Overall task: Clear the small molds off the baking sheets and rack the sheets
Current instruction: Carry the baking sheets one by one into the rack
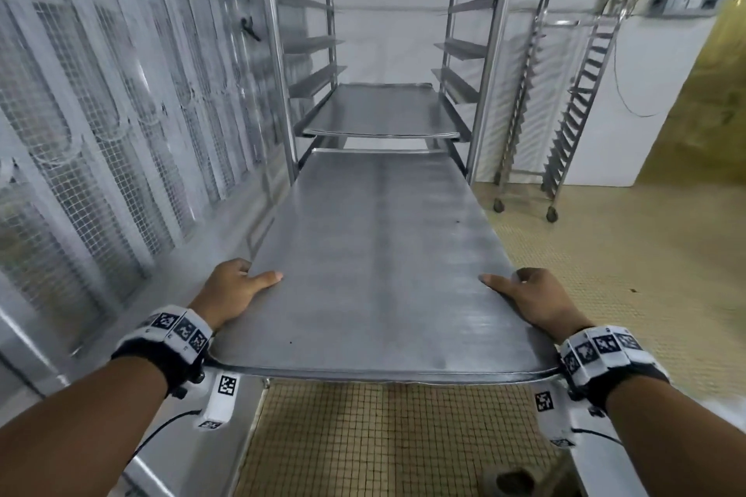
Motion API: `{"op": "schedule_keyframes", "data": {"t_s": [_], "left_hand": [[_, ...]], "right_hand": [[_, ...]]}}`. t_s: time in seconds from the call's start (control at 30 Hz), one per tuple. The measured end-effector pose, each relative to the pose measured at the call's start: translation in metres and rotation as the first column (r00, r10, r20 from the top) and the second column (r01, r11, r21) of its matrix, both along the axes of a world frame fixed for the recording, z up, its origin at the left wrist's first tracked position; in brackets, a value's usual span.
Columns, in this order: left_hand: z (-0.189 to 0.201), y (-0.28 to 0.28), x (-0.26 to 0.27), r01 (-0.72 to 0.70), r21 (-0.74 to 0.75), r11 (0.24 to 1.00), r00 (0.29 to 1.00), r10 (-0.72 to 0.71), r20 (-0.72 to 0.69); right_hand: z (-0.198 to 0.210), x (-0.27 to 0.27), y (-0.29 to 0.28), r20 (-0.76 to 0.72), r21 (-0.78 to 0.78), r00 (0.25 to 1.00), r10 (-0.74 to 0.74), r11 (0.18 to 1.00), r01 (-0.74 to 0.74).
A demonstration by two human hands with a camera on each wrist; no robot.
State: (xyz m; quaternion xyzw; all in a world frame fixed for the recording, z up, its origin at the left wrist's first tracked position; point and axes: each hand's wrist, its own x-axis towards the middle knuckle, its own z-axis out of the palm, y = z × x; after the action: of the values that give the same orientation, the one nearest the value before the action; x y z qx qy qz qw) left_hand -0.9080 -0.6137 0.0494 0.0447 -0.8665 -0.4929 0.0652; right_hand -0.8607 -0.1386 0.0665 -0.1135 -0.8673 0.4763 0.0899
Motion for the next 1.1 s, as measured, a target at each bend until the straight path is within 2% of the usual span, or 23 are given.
{"op": "schedule_keyframes", "data": {"t_s": [0.2, 0.33, 0.63, 0.87, 1.1], "left_hand": [[-0.007, 0.022, -0.037, -0.013, -0.058, 0.998, 1.0, 0.014, 0.015], [-0.013, 0.024, -0.065, 0.004, 0.001, 1.0, 1.0, -0.004, 0.027], [-0.022, 0.024, -0.151, 0.042, 0.065, 0.997, 0.998, -0.044, 0.038], [-0.028, 0.026, -0.227, 0.059, 0.151, 0.987, 0.998, -0.058, -0.009], [-0.031, 0.021, -0.297, 0.103, 0.152, 0.983, 0.995, -0.103, -0.012]], "right_hand": [[-0.019, -0.051, 0.018, 0.026, -0.013, 0.999, 0.041, 0.999, -0.04], [-0.022, -0.08, 0.018, 0.04, -0.079, 0.998, 0.055, 0.996, -0.052], [-0.035, -0.156, 0.011, 0.066, -0.08, 0.997, 0.027, 0.997, -0.022], [-0.051, -0.23, 0.008, 0.081, -0.1, 0.996, -0.037, 0.994, 0.045], [-0.05, -0.288, 0.007, 0.084, -0.094, 0.994, -0.069, 0.993, 0.077]]}}
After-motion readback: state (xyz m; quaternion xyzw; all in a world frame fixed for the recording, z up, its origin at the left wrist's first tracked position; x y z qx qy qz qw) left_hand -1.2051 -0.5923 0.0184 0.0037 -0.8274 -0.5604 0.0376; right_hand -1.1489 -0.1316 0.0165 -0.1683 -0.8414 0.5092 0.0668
